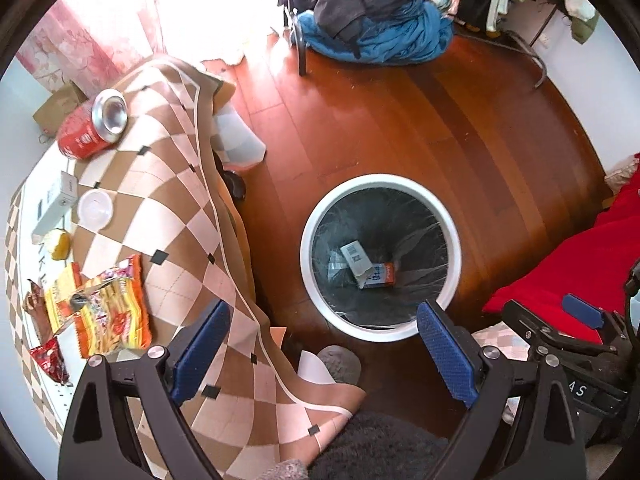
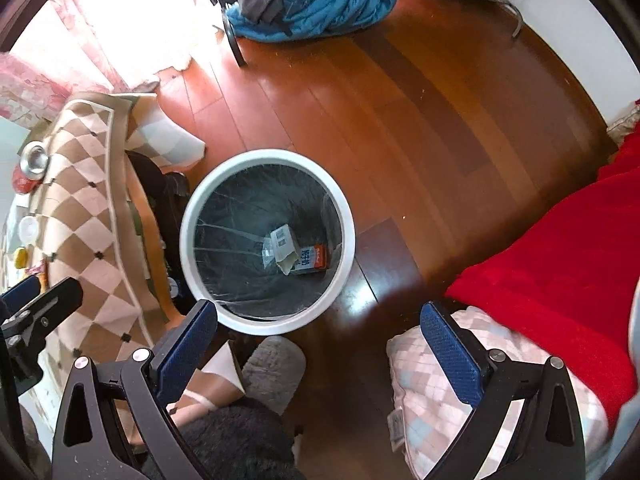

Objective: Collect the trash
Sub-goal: 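Open both tools to drop the tissue pack and milk carton into the bin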

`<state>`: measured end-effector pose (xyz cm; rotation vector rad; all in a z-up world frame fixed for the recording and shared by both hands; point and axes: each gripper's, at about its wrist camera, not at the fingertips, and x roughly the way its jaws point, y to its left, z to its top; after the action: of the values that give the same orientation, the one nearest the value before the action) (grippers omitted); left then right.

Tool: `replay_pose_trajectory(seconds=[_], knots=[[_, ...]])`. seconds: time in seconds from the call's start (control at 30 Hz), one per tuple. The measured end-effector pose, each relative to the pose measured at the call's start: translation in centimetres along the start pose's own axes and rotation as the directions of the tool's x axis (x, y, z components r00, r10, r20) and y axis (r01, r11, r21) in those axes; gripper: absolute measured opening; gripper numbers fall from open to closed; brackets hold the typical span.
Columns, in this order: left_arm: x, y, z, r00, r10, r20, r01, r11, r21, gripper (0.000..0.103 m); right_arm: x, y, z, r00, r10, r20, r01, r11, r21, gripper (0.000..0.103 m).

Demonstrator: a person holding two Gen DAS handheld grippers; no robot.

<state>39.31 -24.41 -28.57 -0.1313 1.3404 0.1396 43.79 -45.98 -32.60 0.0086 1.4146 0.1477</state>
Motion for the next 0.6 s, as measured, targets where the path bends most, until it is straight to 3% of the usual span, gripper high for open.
replay_pose_trajectory(seconds=[0.33, 0.6], knots=[[-8.0, 0.2, -1.5, 0.992, -0.017, 0.129, 0.016, 1.000, 0.005, 0.096, -9.0, 1.1, -1.7, 0.991, 0.034, 0.131, -0.035, 0.999, 0.004, 0.103], [-15.2, 5.1, -3.1, 0.967, 0.001, 0.255, 0.017, 0.998, -0.067, 0.096, -16.8, 5.3, -3.5, 0.961, 0.137, 0.241, -0.137, 0.990, -0.018, 0.103]])
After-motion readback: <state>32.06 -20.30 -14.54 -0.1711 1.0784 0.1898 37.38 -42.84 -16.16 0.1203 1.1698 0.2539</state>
